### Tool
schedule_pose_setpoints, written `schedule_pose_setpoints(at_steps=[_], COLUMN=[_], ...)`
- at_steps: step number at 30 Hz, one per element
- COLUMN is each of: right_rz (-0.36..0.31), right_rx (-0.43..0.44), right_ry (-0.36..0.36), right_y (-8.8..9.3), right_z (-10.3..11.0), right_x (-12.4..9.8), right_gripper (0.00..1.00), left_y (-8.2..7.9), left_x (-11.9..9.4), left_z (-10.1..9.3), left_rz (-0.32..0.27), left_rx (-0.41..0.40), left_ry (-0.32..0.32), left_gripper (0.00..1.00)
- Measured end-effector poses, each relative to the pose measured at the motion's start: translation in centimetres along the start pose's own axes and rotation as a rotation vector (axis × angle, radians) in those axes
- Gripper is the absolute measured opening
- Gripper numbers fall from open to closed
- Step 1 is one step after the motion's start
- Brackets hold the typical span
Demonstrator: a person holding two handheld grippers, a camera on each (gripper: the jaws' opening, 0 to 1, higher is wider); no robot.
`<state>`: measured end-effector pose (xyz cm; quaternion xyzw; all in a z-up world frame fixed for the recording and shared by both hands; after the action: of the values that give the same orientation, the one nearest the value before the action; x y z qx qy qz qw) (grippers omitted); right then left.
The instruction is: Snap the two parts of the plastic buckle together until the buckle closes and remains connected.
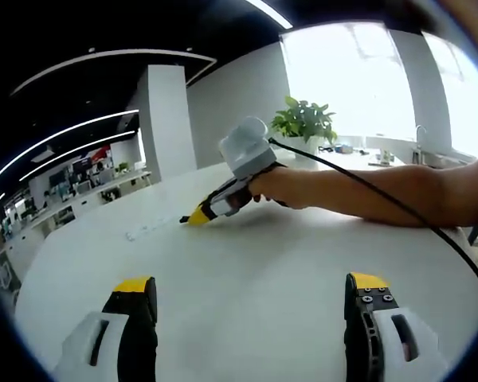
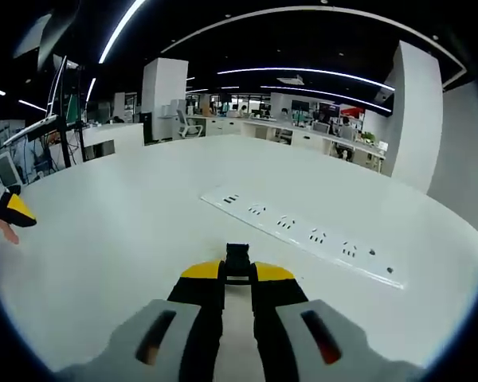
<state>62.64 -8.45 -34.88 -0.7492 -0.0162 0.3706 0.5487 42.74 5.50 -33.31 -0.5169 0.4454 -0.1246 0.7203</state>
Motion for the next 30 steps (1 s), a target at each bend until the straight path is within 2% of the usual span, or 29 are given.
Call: schedule_pose_setpoints(at_steps=[30], right_rz=[0.025], right_rx=[-0.011], right_ry=[-0.001], right_y=[0.58], right_z=[0.15], right_x=[0.18], right_gripper=[0.11], left_y=[0.01], left_x=[0.01], left_z=[-0.03], left_rz=[0.002], left_rx=[0.011], left_ry=[-0.001], left_gripper=[1.00])
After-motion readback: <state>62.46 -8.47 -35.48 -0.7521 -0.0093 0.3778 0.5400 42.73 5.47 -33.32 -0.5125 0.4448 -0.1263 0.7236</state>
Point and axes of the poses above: the point that each gripper's makers call its tool centre point, and the gripper's own axes: x roughly forward along the fingers, z roughly to its left, y roughly out of its underside, the point moved 4 cm from there along -x, roughly backward along the fingers, and after that the axes turned 8 degrees about z, right-handed, at the moved point
